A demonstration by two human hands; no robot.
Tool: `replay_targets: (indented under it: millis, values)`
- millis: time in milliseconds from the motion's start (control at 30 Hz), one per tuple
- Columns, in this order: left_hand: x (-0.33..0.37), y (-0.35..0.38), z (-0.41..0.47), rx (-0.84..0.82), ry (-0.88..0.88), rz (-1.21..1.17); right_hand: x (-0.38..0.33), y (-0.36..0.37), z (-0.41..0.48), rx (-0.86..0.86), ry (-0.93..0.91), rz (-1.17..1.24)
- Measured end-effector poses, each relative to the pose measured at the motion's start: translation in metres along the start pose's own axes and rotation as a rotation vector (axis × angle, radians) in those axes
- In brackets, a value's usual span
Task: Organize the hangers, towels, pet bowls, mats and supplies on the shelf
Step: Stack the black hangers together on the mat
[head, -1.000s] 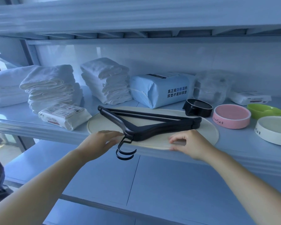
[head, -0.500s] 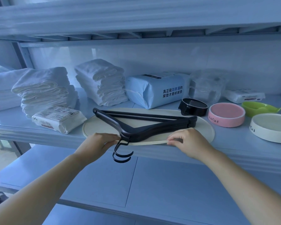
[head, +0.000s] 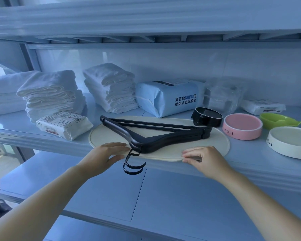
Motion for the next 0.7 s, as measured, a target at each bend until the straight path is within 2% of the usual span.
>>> replay_targets:
  millis: [300, 433, 700]
  values:
    - [-0.01, -0.002, 0.007, -0.06, -0.085, 0.06, -0.03, -0.007, 0.021, 0.078, -0.066, 0.072]
    - [-0.02, -0.006, 0.005, -0.061, -0.082, 0.004, -0.053, -0.004, 0.036, 0.11, -0.097, 0.107]
    - [-0.074, -0.064, 0.011, -0.006, -0.011, -0.001, -0.147, 0.014, 0.089, 0.114, -0.143, 0.073]
Point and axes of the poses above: each hand's wrist, its own z-axis towards the middle knuckle, its own y-axis out of the palm, x = y × z, the point moved 5 cm from there along z, towards the middle knuckle, and after that the axes turned 10 degrees about x, right-handed, at the moved point
